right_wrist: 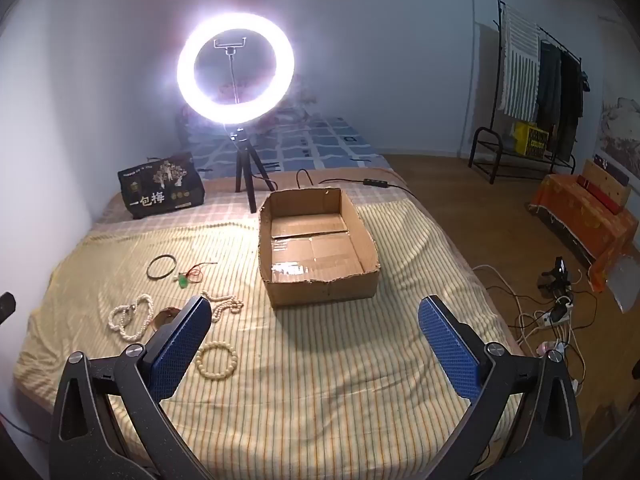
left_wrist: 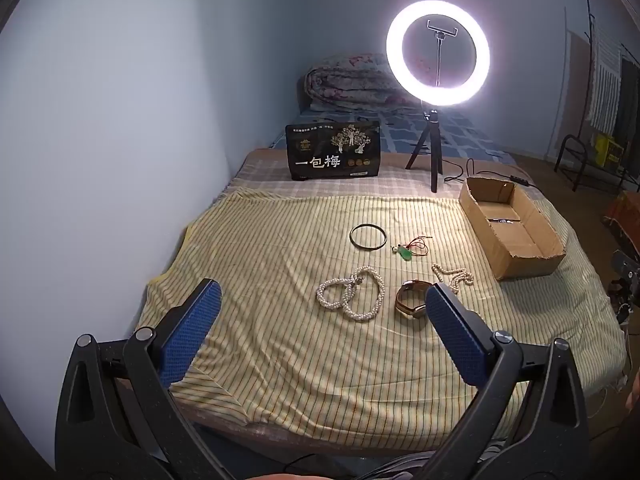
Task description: Organize jewelry
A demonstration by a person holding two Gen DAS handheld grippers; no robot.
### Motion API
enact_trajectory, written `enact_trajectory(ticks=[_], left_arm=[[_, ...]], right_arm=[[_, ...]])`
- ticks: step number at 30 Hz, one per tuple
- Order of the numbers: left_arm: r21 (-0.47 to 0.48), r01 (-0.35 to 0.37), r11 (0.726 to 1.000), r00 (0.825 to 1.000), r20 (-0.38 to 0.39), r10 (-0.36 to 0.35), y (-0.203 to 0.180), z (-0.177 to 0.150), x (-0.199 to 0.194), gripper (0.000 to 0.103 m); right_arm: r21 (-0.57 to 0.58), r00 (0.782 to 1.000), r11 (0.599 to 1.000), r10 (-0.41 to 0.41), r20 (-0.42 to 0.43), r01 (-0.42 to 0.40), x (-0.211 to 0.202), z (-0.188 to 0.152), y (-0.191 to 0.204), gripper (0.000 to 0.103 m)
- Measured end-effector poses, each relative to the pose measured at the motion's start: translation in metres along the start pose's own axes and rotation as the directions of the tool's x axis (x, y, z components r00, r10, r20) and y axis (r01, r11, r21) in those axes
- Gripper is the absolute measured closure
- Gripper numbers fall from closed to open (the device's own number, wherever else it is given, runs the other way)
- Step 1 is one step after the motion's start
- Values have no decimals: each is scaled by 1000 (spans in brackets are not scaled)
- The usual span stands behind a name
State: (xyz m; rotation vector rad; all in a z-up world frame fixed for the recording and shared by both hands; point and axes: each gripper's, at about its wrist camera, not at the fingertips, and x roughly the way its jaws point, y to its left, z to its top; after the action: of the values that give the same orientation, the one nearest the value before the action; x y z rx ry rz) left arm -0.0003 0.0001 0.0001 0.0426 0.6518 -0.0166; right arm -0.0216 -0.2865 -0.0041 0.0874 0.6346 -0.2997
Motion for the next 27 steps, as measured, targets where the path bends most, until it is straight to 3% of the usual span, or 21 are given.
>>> enact_trajectory(ticks=[27], left_arm=[[4,13,1000,1000,-20,-13,-2,9,10,0]], right_arm=[[-5,1000,1000,-15,-8,15,10,3,0,0]])
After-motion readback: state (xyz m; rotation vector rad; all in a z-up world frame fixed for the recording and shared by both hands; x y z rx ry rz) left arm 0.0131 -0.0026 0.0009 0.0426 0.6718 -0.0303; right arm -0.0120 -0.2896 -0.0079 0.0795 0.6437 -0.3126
